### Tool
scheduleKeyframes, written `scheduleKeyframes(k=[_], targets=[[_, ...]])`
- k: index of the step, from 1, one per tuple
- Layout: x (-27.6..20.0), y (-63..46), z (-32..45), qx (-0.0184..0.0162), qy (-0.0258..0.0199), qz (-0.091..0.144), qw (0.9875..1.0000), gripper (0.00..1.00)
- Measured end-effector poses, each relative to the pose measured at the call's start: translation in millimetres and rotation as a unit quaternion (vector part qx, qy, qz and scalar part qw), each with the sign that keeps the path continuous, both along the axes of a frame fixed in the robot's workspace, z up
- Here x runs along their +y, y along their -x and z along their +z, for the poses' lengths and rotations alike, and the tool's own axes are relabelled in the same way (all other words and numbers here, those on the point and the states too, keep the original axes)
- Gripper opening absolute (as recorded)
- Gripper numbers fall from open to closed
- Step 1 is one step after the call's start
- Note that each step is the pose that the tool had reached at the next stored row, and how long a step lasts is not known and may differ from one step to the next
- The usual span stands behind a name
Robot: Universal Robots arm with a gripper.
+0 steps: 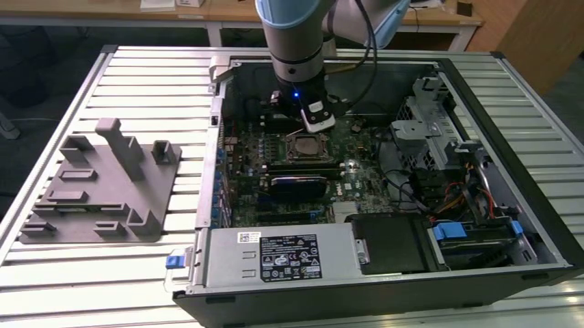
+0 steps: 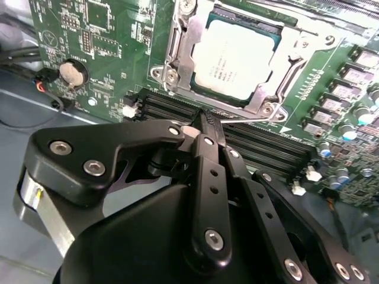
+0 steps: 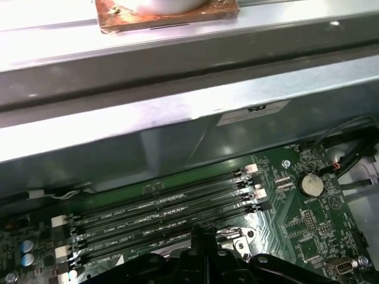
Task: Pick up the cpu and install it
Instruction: 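Install the first cpu locking lever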
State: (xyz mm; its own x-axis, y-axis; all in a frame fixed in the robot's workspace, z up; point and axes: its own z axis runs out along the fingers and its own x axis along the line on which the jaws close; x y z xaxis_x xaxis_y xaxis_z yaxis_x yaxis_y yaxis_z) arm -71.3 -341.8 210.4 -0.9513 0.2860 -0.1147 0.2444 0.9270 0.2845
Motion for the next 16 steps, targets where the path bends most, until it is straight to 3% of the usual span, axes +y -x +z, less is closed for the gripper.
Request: scheduleKeyframes(k=[7,16], targets=[[3.2,-1.7,-2.8,-0.0001,0.0,-0.022,0.9998,0.11],[12.7,-1.7,-6.8,-0.0005,0.0007,-0.037,0.9993,0.11]])
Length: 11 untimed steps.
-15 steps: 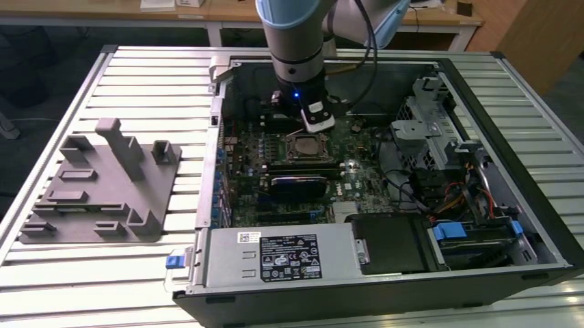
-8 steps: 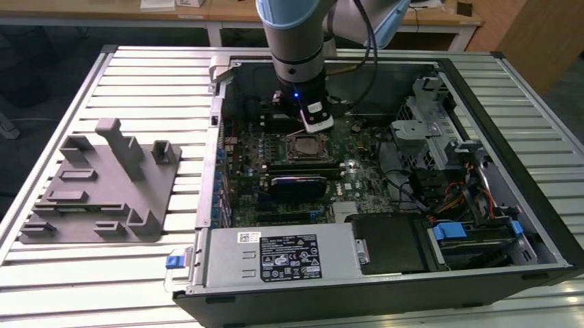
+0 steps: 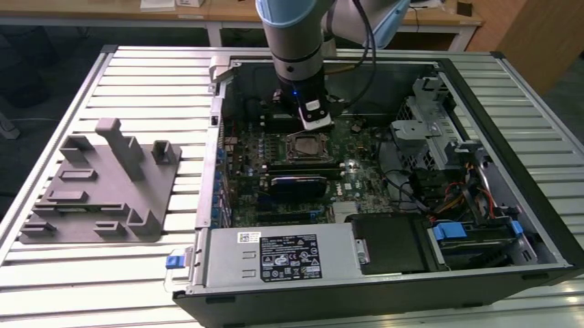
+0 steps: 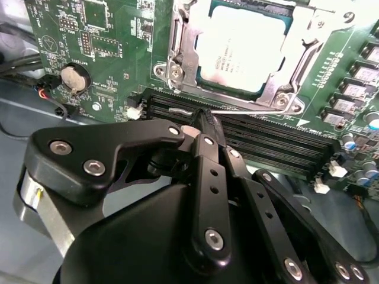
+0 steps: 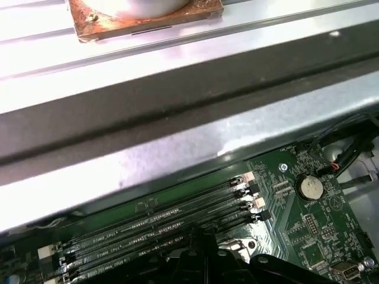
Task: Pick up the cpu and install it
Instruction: 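Install the first cpu locking lever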
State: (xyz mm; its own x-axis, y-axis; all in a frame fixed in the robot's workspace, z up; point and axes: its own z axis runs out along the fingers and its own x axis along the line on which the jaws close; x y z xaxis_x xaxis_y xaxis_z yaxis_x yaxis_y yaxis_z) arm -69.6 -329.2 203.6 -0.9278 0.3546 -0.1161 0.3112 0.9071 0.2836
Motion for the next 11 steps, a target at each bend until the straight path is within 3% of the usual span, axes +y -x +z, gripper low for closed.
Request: scheduleKeyframes(k=[11], targets=[[0.7,0.0,-5.0,-0.0036,0.0028,-0.007,1.0,0.11]])
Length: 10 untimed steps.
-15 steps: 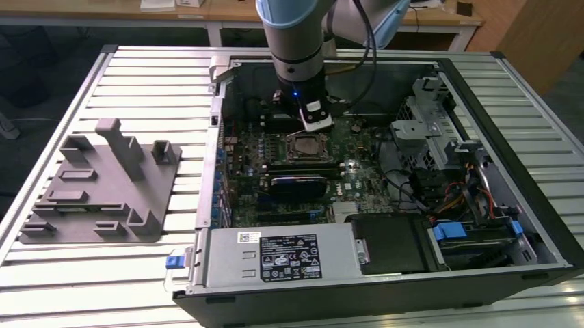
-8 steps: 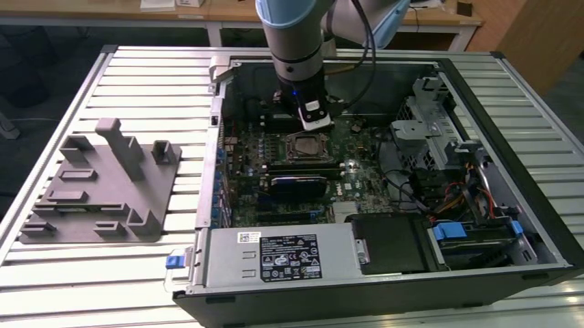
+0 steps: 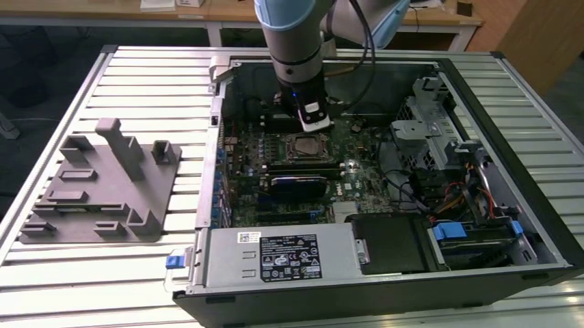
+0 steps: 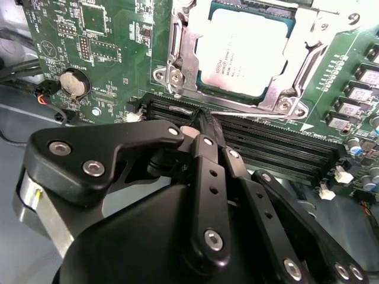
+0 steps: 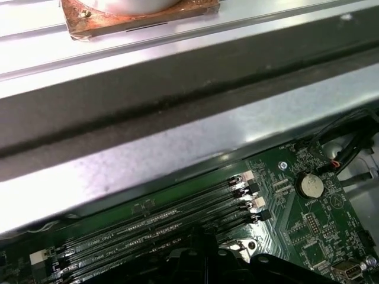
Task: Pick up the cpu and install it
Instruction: 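Install the first cpu locking lever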
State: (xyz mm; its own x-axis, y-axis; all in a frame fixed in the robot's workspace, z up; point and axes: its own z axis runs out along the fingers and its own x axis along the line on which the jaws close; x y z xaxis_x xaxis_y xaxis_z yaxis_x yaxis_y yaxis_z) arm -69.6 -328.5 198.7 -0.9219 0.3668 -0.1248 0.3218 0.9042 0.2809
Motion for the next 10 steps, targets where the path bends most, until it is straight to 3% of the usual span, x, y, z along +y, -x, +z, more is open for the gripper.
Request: scheduleKeyframes(k=[10], targets=[[0.0,0.0,-5.3,-0.0057,0.0062,0.0,1.0,0.11]])
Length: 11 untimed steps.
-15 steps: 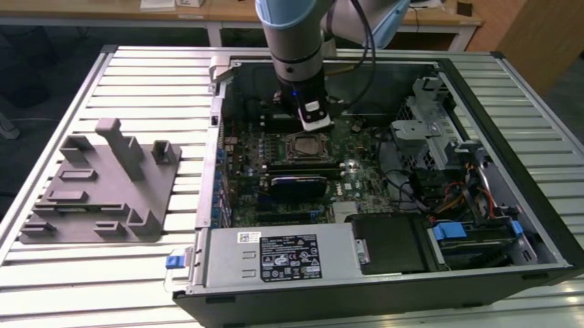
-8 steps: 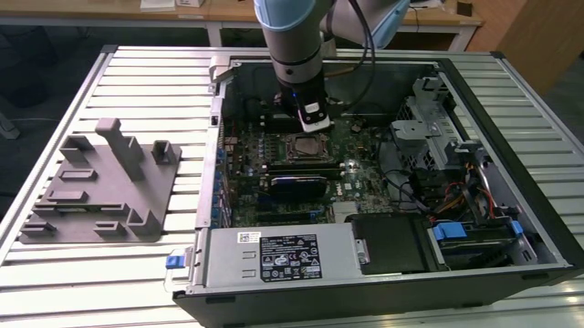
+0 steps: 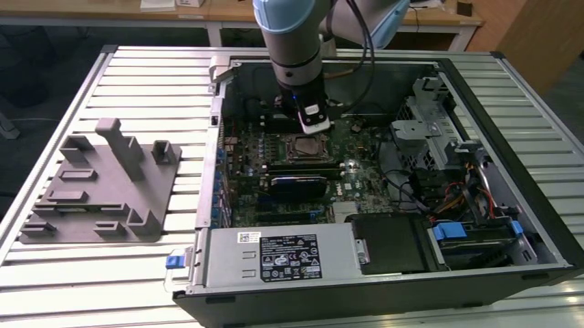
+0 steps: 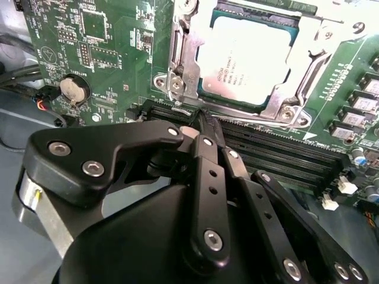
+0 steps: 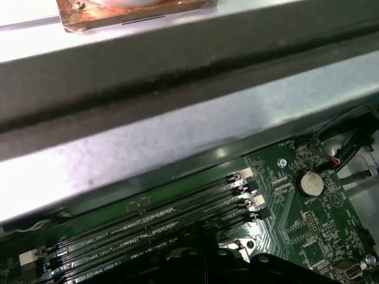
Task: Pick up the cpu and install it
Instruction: 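Install the first cpu locking lever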
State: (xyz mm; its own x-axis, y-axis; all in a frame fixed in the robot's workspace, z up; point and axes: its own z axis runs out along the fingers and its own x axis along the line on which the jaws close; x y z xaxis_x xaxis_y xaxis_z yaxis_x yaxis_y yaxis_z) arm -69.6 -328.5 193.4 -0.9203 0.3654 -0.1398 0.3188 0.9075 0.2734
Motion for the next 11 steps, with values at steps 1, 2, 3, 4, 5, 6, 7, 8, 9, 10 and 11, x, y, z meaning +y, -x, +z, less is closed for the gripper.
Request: scheduleKeyframes(k=[1,2,3,4,5,6,7,8,9,10,11], targets=[[0.0,0.0,-0.4,-0.0003,0.0007,0.0,1.0,0.11],[0.0,0.0,-0.8,-0.0007,0.0014,0.0,1.0,0.11],[0.0,0.0,-1.2,-0.0011,0.0021,0.0,1.0,0.11],[0.0,0.0,-1.5,-0.0014,0.0029,0.0,1.0,0.11],[0.0,0.0,-1.8,-0.0018,0.0038,0.0,1.0,0.11],[-0.1,0.0,-2.1,-0.0021,0.0046,0.0,1.0,0.11],[0.0,0.0,-2.5,-0.0025,0.0054,0.0,1.0,0.11],[0.0,0.0,-2.9,-0.0029,0.0059,0.0,1.0,0.11],[0.1,-0.1,-3.3,-0.0033,0.0064,0.0,1.0,0.11],[0.1,-0.1,-3.7,-0.0035,0.0067,0.0,1.0,0.11],[0.0,0.0,-3.9,-0.0035,0.007,0.0,1.0,0.11]])
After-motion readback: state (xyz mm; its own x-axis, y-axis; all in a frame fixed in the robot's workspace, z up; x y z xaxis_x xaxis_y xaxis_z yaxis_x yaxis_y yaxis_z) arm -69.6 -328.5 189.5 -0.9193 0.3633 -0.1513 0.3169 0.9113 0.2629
